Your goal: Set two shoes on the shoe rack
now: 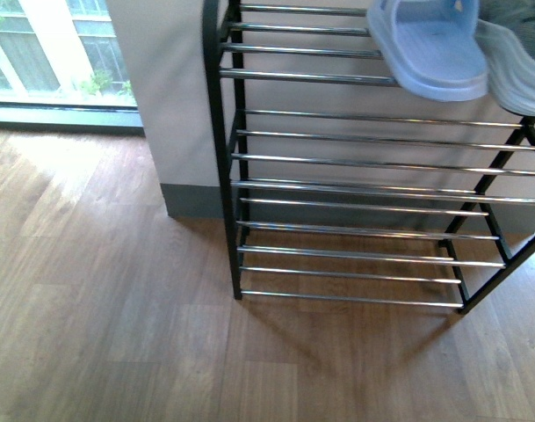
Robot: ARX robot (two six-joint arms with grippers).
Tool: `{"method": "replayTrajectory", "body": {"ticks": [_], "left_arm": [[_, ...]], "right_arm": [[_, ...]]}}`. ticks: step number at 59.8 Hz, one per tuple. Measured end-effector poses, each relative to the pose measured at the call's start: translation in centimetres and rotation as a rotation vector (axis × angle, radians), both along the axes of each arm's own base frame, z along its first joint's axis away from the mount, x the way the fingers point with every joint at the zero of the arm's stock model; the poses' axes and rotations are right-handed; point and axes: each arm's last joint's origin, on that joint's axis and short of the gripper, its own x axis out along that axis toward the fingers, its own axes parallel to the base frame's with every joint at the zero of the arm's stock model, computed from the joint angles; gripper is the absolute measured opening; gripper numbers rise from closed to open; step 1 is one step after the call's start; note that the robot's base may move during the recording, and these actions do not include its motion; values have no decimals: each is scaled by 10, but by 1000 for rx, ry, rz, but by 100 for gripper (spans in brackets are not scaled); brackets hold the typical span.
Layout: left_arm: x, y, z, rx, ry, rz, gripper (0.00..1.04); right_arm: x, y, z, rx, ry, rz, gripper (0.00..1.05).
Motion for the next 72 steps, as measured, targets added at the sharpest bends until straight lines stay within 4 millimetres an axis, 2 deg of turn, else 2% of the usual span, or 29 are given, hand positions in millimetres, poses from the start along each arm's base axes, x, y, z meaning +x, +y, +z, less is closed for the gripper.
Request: {"method": "replayTrajectory", "body": {"ticks": [43,48,59,72], "left_arm": [[0,-1,0,-1,1,-4,2],[4,-3,1,-96,-52,-9,2],[36,-17,10,-285,-21,29,2],[94,-53,31,-425,20,-16,2]], "right_arm": [[0,0,0,0,0,-3,95],[0,0,0,0,0,-3,95],[0,0,0,0,0,-3,95],[0,0,0,0,0,-3,95]]}}
